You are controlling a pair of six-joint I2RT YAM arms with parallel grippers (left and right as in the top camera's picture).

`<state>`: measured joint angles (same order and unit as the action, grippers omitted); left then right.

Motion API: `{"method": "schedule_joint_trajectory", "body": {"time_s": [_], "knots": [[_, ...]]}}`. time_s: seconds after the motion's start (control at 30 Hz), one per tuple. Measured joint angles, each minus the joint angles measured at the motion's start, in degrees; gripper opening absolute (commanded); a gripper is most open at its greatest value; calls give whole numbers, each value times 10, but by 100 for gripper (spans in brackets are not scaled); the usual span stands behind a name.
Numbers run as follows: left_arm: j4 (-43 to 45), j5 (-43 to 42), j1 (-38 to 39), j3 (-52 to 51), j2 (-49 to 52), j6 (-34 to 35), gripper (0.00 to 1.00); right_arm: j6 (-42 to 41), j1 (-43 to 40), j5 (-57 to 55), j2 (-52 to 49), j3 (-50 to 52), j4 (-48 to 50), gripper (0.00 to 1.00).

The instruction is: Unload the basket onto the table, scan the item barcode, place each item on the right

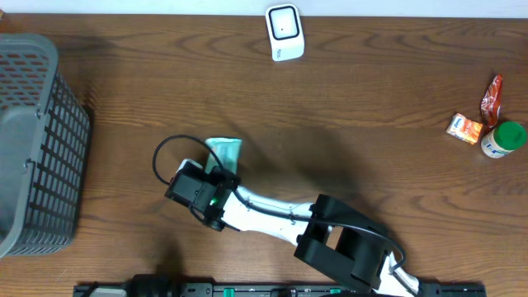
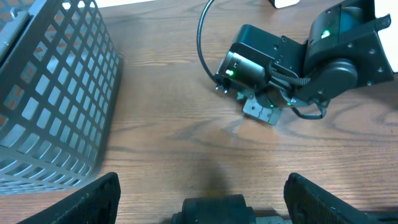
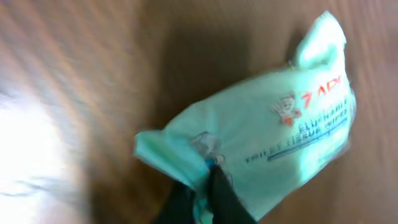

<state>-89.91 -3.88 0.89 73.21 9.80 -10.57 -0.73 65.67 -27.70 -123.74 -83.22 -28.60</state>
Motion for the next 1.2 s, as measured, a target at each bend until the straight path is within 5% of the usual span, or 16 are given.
{"method": "schedule_joint_trajectory", "body": {"time_s": [0.2,0.4,0.57,0.7,0.83,0.9,0.93,0.97,1.2], "knots": [[0,0,0,0,0,0,84,-28,-9,-3,26,-12,-124,1],[0,0,0,0,0,0,84,-40,-72,160,176,-36,-188,1],[0,0,0,0,0,0,84,-45,-248,371,303,-66,-263,1],[0,0,0,0,0,0,84,-41,-378,515,298,-46,-285,2],[0,0,0,0,0,0,84,-33,-433,555,266,6,-297,22],[0,0,0,0,0,0,84,-31,-426,541,257,22,-301,59],[0,0,0,0,0,0,84,-27,-414,524,256,25,-301,88],[0,0,0,0,0,0,84,-26,-397,500,256,25,-298,99],[0,0,0,0,0,0,84,-50,-216,304,259,69,-227,99]]}}
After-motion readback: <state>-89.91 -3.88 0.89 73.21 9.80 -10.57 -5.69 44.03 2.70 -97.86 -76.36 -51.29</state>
